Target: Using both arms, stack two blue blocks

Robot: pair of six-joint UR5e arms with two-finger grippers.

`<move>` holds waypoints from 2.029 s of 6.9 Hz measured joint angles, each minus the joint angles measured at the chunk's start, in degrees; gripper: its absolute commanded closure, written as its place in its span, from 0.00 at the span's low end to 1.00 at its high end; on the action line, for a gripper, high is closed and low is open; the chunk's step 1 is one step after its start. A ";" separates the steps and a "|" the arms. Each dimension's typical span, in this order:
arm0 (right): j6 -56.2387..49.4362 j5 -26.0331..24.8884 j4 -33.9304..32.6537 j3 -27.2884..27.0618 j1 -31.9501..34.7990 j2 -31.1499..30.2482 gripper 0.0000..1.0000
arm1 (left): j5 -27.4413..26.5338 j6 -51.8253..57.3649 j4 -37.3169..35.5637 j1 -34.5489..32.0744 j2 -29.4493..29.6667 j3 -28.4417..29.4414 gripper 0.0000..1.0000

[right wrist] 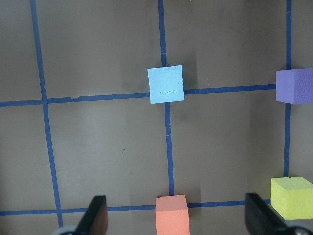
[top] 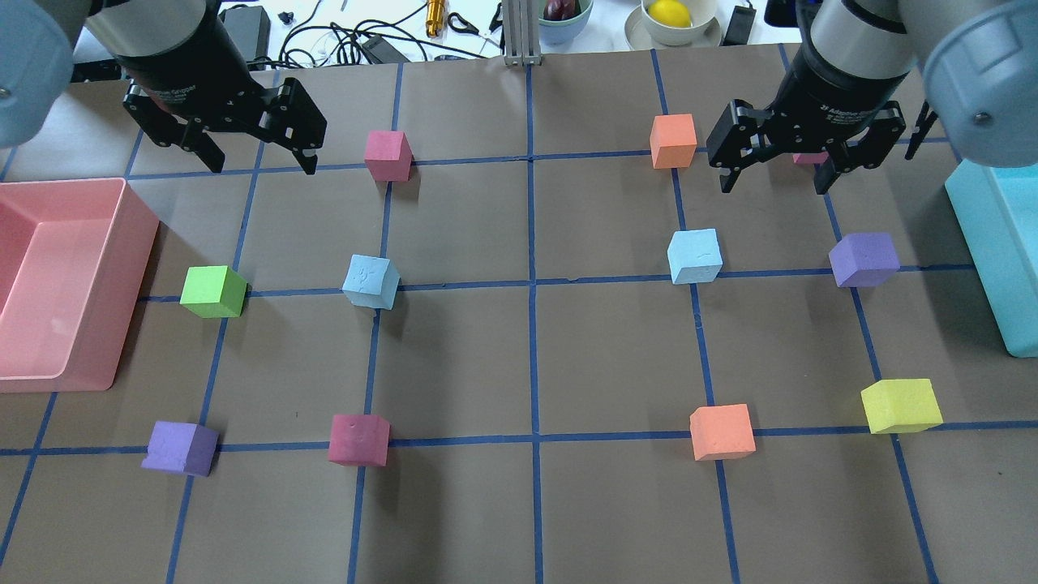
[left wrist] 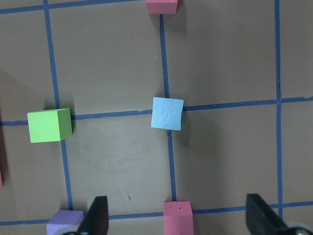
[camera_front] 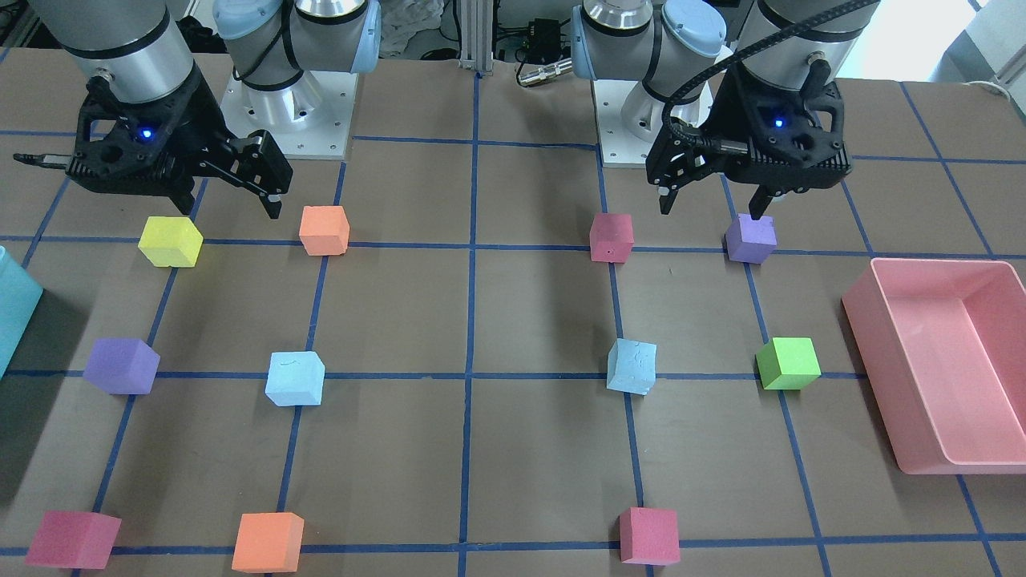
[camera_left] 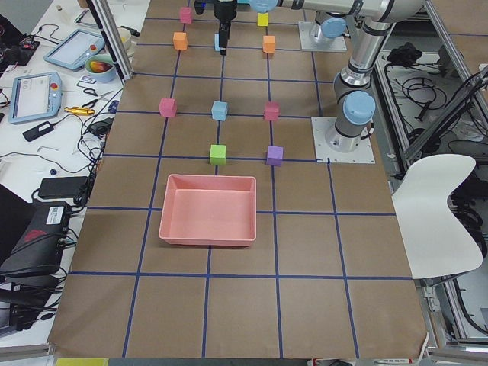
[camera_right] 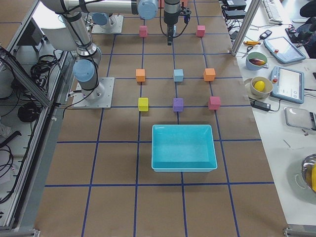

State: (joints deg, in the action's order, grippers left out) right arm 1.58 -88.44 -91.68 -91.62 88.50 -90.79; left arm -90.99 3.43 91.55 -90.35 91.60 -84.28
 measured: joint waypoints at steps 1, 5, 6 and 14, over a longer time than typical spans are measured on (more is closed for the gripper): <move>0.00 0.01 0.01 -0.04 0.00 0.00 0.00 | 0.04 -0.02 0.02 0.00 0.06 -0.06 0.00; -0.02 0.02 0.01 -0.08 0.09 0.01 0.00 | 0.18 0.12 -4.23 0.13 4.14 -5.63 0.00; -0.05 0.04 0.01 -0.11 0.08 0.08 0.00 | 0.22 0.05 -9.93 0.18 5.64 -9.95 0.00; -0.93 0.36 -21.66 -2.85 -0.42 22.34 0.00 | 0.04 -0.30 -31.89 0.10 16.06 -21.85 0.00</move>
State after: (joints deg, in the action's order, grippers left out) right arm 0.65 -88.08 -113.34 -94.46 88.08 -68.45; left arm -90.96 3.12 59.65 -90.25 107.65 -106.13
